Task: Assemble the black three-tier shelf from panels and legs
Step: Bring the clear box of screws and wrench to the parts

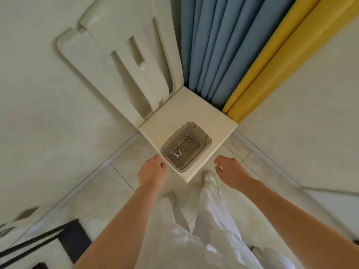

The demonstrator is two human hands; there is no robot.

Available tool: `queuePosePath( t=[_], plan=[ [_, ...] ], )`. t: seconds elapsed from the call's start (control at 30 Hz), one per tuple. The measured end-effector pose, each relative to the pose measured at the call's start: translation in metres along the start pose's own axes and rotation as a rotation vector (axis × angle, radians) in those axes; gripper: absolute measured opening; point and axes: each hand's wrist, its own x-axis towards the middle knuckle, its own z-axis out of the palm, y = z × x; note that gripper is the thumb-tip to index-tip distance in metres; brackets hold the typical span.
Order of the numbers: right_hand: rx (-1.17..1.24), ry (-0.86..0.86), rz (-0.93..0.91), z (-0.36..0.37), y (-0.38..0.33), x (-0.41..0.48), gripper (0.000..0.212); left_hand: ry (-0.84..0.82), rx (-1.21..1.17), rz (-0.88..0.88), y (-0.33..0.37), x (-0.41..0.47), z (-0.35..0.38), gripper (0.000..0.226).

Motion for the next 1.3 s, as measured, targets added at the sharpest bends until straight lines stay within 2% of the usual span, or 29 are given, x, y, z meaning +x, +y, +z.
queuePosePath(
  t=[0.2,0.43,0.6,0.8,1.03,1.17,1.3],
  plan=[
    [-0.070,-0.120,-0.131,-0.036,0.025,0.072,0.030,0.021,-0.094,-0.327,0.022,0.014,0.026,0.027],
    [-0.195,-0.190,-0.257,-0.037,0.036,0.148,0.025,0.022,-0.242,-0.549,0.038,0.023,0.065,0.032],
    [-0.178,-0.209,-0.201,-0.017,0.036,0.198,0.027,0.000,-0.355,-0.575,0.035,0.033,0.095,0.042],
    [-0.062,-0.221,-0.076,0.009,0.033,0.241,0.043,-0.050,-0.512,-0.625,0.025,0.062,0.131,0.047],
    [-0.034,-0.225,-0.007,0.033,0.028,0.266,0.055,-0.042,-0.757,-0.724,0.009,0.101,0.156,0.052],
    [-0.031,-0.167,-0.020,0.040,0.022,0.273,0.043,-0.076,-0.892,-0.747,0.005,0.111,0.160,0.046],
    [-0.017,-0.143,-0.016,0.043,0.014,0.272,0.023,-0.082,-0.843,-0.721,0.005,0.107,0.162,0.023]
  ],
)
